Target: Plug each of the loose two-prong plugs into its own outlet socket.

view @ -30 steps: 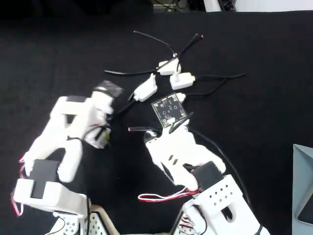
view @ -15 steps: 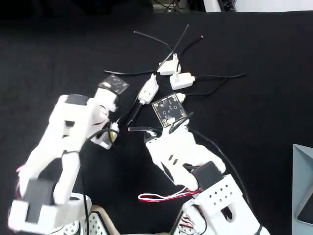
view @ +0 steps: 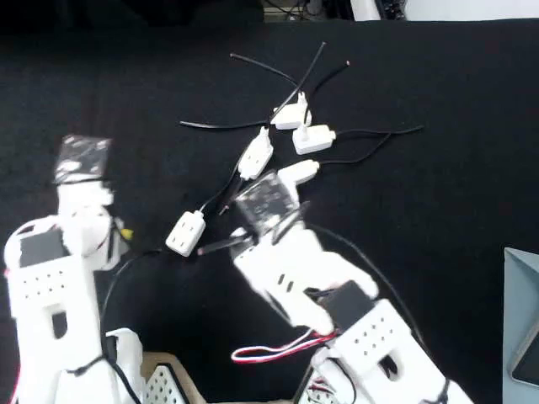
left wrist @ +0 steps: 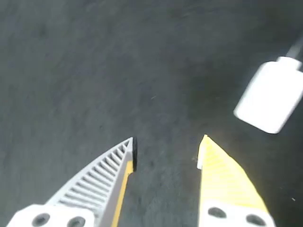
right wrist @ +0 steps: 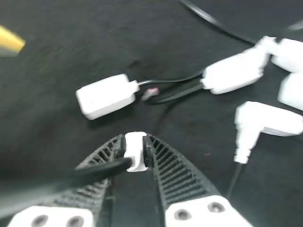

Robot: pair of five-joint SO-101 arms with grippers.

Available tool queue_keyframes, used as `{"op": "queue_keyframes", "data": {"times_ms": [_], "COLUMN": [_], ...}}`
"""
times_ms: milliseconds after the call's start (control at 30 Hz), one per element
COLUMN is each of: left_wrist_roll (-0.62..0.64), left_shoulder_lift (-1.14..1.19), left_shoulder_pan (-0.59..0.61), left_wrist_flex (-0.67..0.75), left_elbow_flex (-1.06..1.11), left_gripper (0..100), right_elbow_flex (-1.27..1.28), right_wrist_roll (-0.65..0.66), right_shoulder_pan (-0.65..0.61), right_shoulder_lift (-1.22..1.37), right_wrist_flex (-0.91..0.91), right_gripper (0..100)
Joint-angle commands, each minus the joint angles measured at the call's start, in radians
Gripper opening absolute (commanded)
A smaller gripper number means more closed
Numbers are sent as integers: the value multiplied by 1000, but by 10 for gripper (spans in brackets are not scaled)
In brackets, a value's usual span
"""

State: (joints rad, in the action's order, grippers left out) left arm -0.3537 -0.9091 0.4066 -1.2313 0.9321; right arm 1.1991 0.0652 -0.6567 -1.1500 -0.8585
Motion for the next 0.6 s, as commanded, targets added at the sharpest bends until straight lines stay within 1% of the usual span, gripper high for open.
{"op": "queue_keyframes", "data": {"times_ms": [0, 133, 267, 400, 567], "left_wrist_roll": [48, 123, 127, 129, 129], "left_shoulder_lift": [-94, -157, -207, -244, -265], "left_shoulder_pan": [91, 153, 226, 245, 240], "left_wrist_flex": [17, 106, 186, 196, 198], "left_elbow_flex": [71, 205, 285, 325, 341], "left_gripper": [224, 224, 223, 222, 221], "right_elbow_flex": [-139, -217, -277, -335, -407], "right_wrist_roll": [9, 17, 101, 143, 161], "right_shoulder_pan": [-103, -129, -140, -157, -216], "right_shoulder_lift": [111, 283, 463, 616, 756], "right_wrist_flex": [44, 121, 196, 265, 285], "right_gripper": [11, 11, 11, 11, 11]}}
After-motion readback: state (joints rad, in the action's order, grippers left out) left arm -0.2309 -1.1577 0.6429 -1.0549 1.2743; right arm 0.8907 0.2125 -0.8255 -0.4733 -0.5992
